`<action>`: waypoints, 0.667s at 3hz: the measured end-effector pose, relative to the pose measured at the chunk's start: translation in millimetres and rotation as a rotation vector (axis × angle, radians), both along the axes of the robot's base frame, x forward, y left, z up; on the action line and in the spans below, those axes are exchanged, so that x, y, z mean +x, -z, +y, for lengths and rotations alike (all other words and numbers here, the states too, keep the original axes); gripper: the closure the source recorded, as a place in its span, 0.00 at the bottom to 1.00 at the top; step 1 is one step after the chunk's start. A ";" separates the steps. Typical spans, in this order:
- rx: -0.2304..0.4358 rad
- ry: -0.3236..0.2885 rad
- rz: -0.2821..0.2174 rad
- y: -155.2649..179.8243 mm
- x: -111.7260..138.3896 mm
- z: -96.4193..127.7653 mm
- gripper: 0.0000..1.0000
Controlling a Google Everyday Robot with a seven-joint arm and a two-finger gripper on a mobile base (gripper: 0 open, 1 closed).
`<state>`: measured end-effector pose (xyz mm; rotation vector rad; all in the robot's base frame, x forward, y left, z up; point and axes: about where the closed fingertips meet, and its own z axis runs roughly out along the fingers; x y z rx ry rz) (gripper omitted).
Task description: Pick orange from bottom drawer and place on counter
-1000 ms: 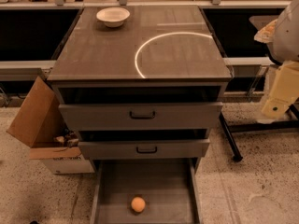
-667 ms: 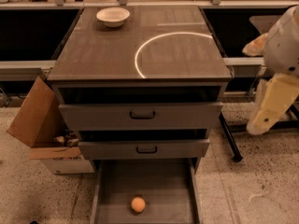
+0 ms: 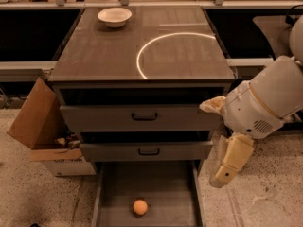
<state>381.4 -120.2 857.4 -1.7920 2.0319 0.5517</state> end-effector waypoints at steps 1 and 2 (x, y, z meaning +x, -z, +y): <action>-0.002 0.000 -0.002 -0.5 0.4 -0.5 0.00; 0.002 -0.014 0.010 11.0 -1.9 3.4 0.00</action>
Offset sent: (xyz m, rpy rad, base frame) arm -0.0032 0.0064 -0.0275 0.0116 0.0313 0.0290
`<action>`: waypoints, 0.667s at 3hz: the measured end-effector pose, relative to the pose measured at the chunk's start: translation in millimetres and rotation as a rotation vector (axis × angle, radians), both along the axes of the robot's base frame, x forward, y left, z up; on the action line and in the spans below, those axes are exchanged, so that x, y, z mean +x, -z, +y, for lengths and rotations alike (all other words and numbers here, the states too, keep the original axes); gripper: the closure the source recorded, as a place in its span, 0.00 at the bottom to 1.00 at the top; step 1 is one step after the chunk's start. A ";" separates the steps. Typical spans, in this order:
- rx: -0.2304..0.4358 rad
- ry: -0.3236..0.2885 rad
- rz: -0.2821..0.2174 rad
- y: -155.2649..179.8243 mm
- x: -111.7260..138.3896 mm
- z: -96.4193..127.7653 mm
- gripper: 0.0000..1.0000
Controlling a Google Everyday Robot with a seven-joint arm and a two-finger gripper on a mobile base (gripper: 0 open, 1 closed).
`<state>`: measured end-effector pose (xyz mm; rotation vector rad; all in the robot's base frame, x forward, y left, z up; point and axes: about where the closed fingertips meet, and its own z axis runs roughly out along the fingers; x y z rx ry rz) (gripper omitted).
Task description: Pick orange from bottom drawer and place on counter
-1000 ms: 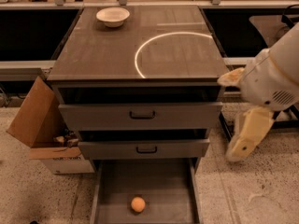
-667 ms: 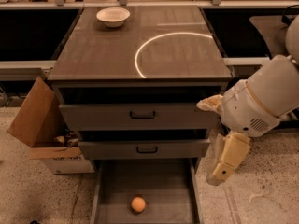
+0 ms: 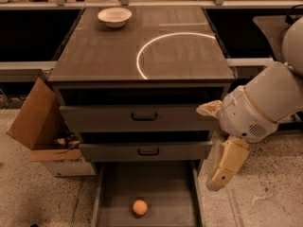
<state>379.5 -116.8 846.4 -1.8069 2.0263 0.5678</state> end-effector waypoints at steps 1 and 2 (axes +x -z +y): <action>0.022 0.008 0.027 61.8 -12.2 18.1 0.00; 0.071 0.032 0.037 114.1 -20.1 33.2 0.00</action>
Offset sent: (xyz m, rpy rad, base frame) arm -0.0267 0.0499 -0.1798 0.1370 0.0502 -0.0672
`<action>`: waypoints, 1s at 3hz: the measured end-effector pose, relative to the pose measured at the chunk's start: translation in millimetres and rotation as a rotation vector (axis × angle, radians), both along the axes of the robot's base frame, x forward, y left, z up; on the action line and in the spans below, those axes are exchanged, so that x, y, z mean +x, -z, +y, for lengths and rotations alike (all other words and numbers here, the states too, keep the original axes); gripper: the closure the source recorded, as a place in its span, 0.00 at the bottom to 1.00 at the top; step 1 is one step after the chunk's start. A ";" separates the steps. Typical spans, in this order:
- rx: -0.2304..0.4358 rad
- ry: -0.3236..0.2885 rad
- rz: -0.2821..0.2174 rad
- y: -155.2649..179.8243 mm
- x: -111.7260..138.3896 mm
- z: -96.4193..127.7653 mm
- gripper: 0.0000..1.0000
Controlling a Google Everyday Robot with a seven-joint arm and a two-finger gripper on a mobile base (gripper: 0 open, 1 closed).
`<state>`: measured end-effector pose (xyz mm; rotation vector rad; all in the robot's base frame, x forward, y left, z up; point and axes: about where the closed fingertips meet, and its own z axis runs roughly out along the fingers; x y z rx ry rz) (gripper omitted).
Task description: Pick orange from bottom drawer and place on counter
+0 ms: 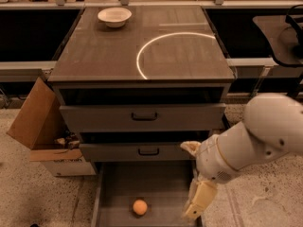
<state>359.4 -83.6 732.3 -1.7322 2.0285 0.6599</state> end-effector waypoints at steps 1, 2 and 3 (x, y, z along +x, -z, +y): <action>0.081 0.059 0.005 47.0 -7.1 20.0 0.00; 0.081 0.058 0.006 47.1 -7.3 20.1 0.00; 0.100 0.069 0.035 82.7 -8.5 28.7 0.00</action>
Offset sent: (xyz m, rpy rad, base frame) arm -0.0096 0.0168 -0.0407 0.0727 0.0162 -0.0420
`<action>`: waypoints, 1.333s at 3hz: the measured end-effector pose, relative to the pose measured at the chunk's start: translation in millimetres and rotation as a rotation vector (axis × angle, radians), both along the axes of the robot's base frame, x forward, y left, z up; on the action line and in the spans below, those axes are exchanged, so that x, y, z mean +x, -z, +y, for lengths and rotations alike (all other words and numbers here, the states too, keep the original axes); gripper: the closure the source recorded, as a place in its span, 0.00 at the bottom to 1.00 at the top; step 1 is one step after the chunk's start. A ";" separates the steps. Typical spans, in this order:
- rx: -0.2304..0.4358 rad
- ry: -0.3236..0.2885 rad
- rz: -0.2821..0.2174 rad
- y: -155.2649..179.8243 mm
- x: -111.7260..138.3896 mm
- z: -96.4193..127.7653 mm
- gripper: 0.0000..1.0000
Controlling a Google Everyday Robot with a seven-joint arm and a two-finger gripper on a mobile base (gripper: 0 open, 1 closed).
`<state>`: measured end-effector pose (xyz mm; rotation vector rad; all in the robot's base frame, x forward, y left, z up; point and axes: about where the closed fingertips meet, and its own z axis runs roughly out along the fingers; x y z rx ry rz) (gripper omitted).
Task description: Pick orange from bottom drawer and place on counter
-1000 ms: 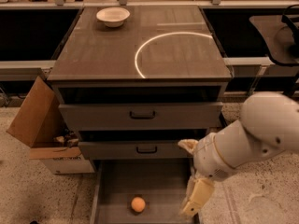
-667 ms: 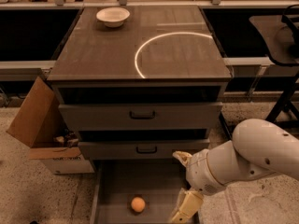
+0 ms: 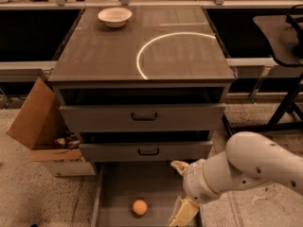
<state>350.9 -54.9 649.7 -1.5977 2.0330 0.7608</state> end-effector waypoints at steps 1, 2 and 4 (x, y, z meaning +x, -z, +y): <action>0.035 0.006 0.037 64.0 -9.3 19.4 0.00; 0.094 0.061 0.047 137.0 -8.6 41.1 0.00; 0.100 0.066 0.050 151.6 -6.2 42.5 0.00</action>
Offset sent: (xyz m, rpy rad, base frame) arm -0.0104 0.0601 -0.1971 0.1392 0.0340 -0.0787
